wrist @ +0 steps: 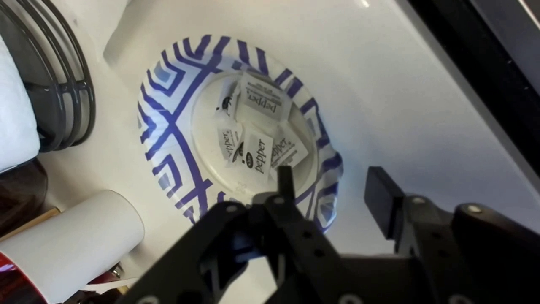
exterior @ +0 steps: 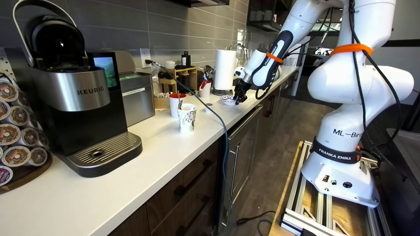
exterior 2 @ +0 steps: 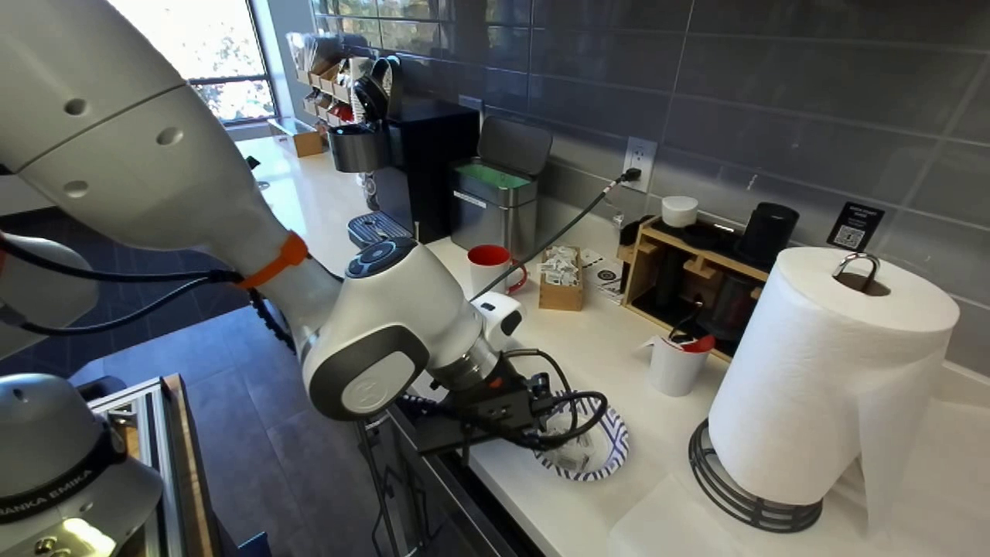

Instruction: Pick up the plate on the right and put it in the cabinet

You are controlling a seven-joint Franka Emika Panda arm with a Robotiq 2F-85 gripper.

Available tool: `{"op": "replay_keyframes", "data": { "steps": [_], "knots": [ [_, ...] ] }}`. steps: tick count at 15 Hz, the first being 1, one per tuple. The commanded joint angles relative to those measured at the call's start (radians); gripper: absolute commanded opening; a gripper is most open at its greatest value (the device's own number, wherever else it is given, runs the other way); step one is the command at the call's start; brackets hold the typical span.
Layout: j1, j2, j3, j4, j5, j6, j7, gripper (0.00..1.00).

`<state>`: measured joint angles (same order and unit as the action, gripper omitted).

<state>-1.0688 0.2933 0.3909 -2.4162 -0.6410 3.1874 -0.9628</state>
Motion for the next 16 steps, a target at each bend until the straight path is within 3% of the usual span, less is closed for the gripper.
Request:
{"op": "replay_keyframes", "data": {
  "steps": [1,3,4,8,10,12,16],
  "knots": [
    [0.064,0.035,-0.066,0.035,-0.019,0.016,0.014,0.18],
    [0.095,0.042,-0.097,0.044,-0.019,0.015,0.015,0.02],
    [0.110,0.046,-0.112,0.048,-0.018,0.015,0.016,0.00],
    [0.142,0.041,-0.148,0.053,-0.010,0.029,0.013,0.01],
    [0.094,0.026,-0.102,0.033,0.001,0.045,-0.014,0.01],
    [-0.015,0.020,0.009,0.001,0.020,0.071,-0.052,0.01],
    [-0.316,0.035,0.304,-0.069,-0.028,0.104,-0.110,0.01]
  ]
}}
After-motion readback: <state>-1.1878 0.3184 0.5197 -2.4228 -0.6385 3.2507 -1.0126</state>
